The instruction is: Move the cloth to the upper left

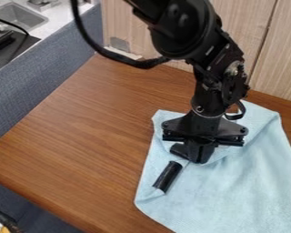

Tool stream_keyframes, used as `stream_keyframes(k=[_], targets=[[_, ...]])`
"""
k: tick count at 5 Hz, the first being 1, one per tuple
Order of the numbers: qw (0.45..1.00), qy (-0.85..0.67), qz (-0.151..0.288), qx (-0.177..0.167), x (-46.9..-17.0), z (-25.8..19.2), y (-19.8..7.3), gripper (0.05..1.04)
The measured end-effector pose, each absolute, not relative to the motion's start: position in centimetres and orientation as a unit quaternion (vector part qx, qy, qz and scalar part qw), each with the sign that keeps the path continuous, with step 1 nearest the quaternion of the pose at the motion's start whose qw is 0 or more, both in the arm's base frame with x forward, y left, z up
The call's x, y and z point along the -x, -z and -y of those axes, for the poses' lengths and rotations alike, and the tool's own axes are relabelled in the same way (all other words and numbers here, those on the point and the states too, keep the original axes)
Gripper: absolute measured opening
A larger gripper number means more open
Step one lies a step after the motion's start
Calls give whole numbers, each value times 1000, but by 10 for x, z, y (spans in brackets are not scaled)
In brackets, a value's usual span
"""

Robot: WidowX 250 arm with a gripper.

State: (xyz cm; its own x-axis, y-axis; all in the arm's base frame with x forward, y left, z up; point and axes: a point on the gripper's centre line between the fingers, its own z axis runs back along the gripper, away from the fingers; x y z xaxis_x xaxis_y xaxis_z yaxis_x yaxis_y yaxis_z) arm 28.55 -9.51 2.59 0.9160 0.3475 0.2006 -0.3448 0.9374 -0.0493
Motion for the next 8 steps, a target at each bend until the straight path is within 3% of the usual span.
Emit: stream_keyframes(k=[2, 4, 5, 6, 8], targets=[[974, -184, 134, 14, -270, 86, -61, 54], [966, -182, 183, 32, -310, 77, -104, 54], [962, -196, 188, 26, -338, 67, -109, 54], [960, -209, 182, 23, -364, 60, -95, 54], [951, -248, 184, 3, -379, 50, -68, 54]])
